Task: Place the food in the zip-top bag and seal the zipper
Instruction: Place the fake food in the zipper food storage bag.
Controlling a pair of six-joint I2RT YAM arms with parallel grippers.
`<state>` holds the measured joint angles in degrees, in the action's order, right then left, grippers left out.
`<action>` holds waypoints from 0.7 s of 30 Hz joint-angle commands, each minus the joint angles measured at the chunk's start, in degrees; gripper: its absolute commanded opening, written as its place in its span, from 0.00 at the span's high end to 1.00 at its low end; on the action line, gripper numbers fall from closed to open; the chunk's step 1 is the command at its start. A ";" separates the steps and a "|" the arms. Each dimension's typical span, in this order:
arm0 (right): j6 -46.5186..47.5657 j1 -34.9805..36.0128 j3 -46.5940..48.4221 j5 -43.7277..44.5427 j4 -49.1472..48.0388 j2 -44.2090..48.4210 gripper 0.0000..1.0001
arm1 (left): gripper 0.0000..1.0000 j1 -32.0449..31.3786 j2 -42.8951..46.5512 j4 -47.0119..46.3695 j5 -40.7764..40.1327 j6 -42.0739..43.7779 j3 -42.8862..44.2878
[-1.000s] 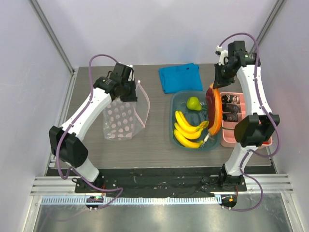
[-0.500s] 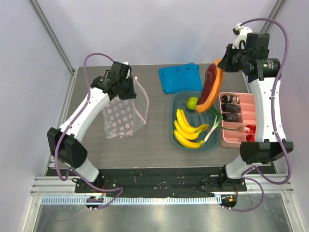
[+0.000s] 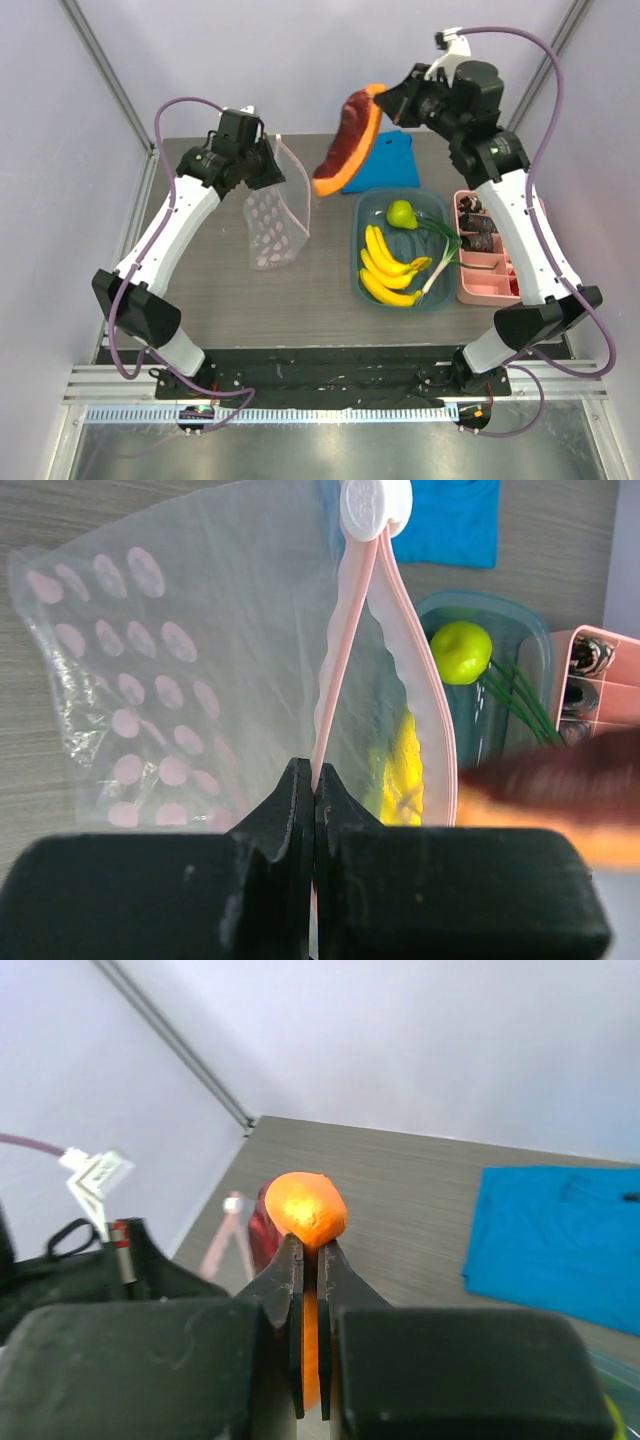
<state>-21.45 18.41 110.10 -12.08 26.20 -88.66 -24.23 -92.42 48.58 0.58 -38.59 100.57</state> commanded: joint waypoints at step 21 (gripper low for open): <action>9.33 15.60 4.44 20.68 -6.15 -0.11 0.99 | 1.00 0.41 -3.73 -1.82 -4.36 -1.93 5.77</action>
<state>-13.87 32.45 118.13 3.01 22.31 -90.48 -24.18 -96.68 48.69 -3.46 -39.22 103.26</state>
